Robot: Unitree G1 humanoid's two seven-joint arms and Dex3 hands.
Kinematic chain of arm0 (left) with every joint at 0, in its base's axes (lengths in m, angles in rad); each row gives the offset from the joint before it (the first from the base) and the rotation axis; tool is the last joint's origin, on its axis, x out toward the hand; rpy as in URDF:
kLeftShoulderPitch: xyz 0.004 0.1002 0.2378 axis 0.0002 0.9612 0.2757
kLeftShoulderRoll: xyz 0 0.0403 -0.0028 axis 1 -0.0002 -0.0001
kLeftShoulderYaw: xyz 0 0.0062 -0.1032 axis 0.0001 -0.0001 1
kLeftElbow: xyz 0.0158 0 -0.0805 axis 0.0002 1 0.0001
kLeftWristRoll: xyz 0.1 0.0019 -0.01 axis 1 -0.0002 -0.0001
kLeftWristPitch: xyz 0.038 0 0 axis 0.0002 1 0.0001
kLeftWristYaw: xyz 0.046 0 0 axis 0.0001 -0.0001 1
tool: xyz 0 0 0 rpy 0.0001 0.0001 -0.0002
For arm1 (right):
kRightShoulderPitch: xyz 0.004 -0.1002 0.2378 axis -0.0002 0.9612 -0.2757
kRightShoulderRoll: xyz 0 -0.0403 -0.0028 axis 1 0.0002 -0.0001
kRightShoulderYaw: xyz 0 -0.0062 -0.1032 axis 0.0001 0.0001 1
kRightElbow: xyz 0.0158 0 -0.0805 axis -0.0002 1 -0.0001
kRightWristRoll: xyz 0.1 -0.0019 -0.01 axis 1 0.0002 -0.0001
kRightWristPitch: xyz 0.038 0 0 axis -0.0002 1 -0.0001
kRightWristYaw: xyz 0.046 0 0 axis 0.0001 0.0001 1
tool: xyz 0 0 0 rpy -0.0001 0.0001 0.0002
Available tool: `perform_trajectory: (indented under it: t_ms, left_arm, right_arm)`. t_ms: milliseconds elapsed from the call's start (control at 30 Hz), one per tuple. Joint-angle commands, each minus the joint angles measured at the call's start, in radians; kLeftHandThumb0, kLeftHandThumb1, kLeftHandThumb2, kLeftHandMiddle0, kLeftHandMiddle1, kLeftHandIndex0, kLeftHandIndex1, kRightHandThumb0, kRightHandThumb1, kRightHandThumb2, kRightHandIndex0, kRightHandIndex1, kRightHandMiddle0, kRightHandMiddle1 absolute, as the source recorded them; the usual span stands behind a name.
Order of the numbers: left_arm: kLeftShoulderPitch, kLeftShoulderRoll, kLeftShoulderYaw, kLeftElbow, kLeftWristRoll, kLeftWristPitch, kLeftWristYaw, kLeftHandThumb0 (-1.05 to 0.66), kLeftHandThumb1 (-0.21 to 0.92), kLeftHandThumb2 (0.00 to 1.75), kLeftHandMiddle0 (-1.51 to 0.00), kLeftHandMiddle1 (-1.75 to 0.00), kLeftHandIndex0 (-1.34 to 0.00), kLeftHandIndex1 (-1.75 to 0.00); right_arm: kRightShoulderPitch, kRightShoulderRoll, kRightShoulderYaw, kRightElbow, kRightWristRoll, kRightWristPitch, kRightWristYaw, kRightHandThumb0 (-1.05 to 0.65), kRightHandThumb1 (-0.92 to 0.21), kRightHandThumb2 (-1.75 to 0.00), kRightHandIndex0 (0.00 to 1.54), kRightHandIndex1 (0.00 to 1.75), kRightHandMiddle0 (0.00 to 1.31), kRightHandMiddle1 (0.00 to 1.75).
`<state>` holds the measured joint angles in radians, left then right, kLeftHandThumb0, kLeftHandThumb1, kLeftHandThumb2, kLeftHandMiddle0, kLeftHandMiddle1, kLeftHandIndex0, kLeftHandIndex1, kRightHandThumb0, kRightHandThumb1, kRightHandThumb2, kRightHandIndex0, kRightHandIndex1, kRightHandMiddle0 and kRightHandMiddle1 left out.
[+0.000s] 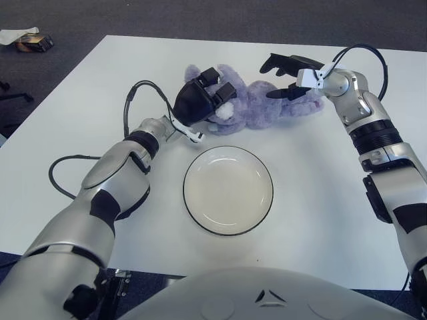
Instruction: Put the doll into the plate.
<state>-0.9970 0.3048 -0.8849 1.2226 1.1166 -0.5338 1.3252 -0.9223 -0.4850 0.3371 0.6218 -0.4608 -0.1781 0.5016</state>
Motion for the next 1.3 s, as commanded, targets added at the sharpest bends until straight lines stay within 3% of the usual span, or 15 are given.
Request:
perform_trajectory:
  t_ms: [0, 333, 667, 733, 900, 1033, 1167, 1267]
  left_arm:
    - [-0.035, -0.008, -0.01, 0.003, 0.015, 0.017, -0.018, 0.0, 0.13, 1.52, -0.79, -1.67, -0.52, -1.75]
    - [-0.045, -0.012, -0.02, 0.007, 0.02, 0.037, -0.015, 0.0, 0.13, 1.51, -0.78, -1.67, -0.51, -1.75]
    - [-0.054, -0.021, -0.026, 0.024, 0.017, 0.055, -0.06, 0.0, 0.13, 1.5, -0.8, -1.64, -0.51, -1.75]
    - [-0.055, -0.024, -0.022, 0.029, 0.011, 0.054, -0.091, 0.0, 0.15, 1.43, -0.84, -1.49, -0.52, -1.75]
    - [-0.06, -0.03, -0.012, 0.034, -0.006, 0.053, -0.147, 0.0, 0.19, 1.37, -0.83, -1.43, -0.51, -1.75]
    - [-0.061, -0.033, -0.003, 0.033, -0.022, 0.055, -0.19, 0.0, 0.22, 1.39, -0.74, -1.64, -0.48, -1.69]
    - [-0.068, -0.041, -0.008, 0.041, -0.014, 0.075, -0.21, 0.0, 0.25, 1.37, -0.69, -1.72, -0.47, -1.64]
    - [-0.069, -0.045, -0.012, 0.054, -0.008, 0.089, -0.21, -0.01, 0.26, 1.35, -0.69, -1.74, -0.5, -1.58]
  right_arm:
    - [-0.011, 0.027, 0.004, 0.032, 0.01, 0.021, 0.018, -1.05, -0.92, -0.41, 0.0, 0.74, 0.0, 0.81]
    - [-0.014, 0.07, -0.004, 0.068, 0.028, 0.104, 0.051, -1.05, -0.92, -0.51, 0.0, 0.71, 0.0, 0.94]
    - [-0.032, 0.098, 0.007, 0.079, 0.034, 0.203, 0.138, -1.05, -0.92, -0.53, 0.0, 0.72, 0.0, 0.86]
    - [-0.031, 0.104, 0.013, 0.079, 0.031, 0.217, 0.149, -1.05, -0.92, -0.52, 0.0, 0.71, 0.0, 0.85]
    - [-0.034, 0.117, 0.02, 0.102, 0.038, 0.221, 0.176, -1.05, -0.92, -0.5, 0.0, 0.63, 0.0, 0.86]
    - [-0.033, 0.125, 0.016, 0.131, 0.051, 0.205, 0.191, -1.05, -0.92, -0.5, 0.0, 0.53, 0.0, 0.91]
    - [-0.037, 0.126, 0.016, 0.169, 0.061, 0.174, 0.196, -1.05, -0.92, -0.53, 0.0, 0.47, 0.0, 0.94]
    - [-0.039, 0.119, 0.024, 0.185, 0.059, 0.146, 0.201, -1.05, -0.92, -0.69, 0.0, 0.41, 0.0, 0.72]
